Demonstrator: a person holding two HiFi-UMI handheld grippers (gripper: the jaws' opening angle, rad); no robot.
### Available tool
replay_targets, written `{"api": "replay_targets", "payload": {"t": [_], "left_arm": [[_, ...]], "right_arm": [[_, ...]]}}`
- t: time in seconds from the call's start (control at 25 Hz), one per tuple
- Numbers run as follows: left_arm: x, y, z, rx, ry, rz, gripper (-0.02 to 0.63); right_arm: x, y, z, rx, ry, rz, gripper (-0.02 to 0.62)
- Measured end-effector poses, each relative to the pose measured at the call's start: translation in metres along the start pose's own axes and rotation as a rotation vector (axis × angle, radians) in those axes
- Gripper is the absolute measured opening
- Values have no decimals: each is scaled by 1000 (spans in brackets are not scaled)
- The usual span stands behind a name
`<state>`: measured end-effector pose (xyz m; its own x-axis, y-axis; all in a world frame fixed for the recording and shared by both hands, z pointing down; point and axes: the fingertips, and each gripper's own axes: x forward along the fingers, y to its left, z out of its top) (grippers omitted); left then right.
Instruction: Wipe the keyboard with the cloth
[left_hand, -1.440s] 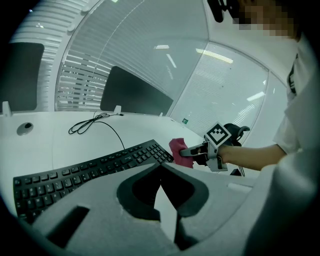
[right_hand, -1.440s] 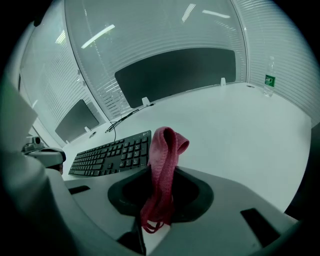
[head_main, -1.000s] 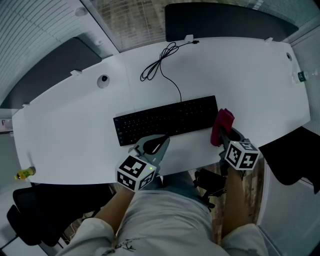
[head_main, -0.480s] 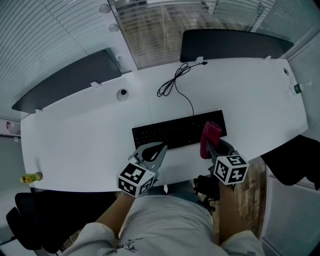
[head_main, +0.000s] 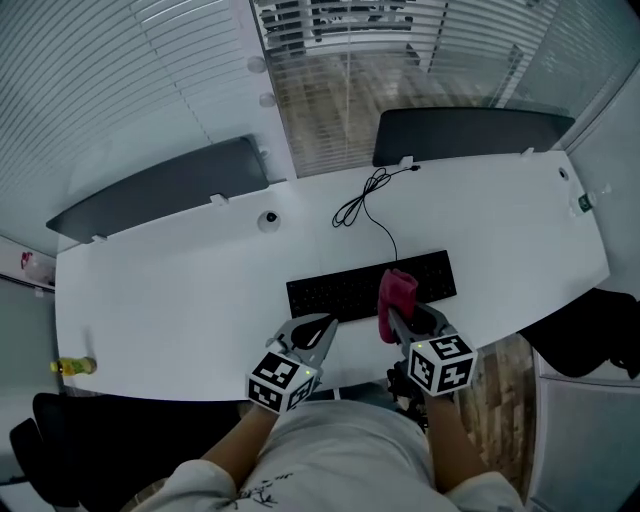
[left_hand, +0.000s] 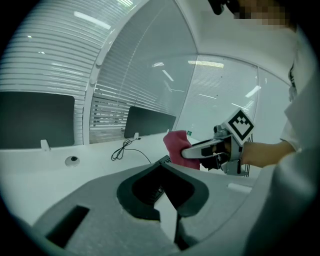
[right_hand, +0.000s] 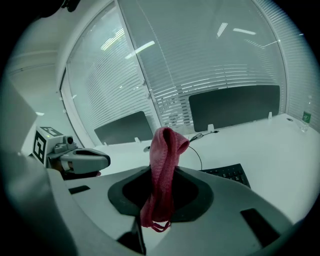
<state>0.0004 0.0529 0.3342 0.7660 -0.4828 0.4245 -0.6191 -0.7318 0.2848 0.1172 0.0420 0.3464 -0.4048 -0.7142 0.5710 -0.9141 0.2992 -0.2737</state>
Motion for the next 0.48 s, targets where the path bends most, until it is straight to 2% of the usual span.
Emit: {"api": "replay_targets", "payload": {"t": [0.24, 0.48], "left_arm": [[-14, -6, -4, 29, 4, -2, 11], [-29, 4, 6, 33, -29, 42, 11]], "right_arm": [[-1, 37, 0, -10, -8, 64, 81], [-1, 64, 2, -19, -24, 121, 81]]}}
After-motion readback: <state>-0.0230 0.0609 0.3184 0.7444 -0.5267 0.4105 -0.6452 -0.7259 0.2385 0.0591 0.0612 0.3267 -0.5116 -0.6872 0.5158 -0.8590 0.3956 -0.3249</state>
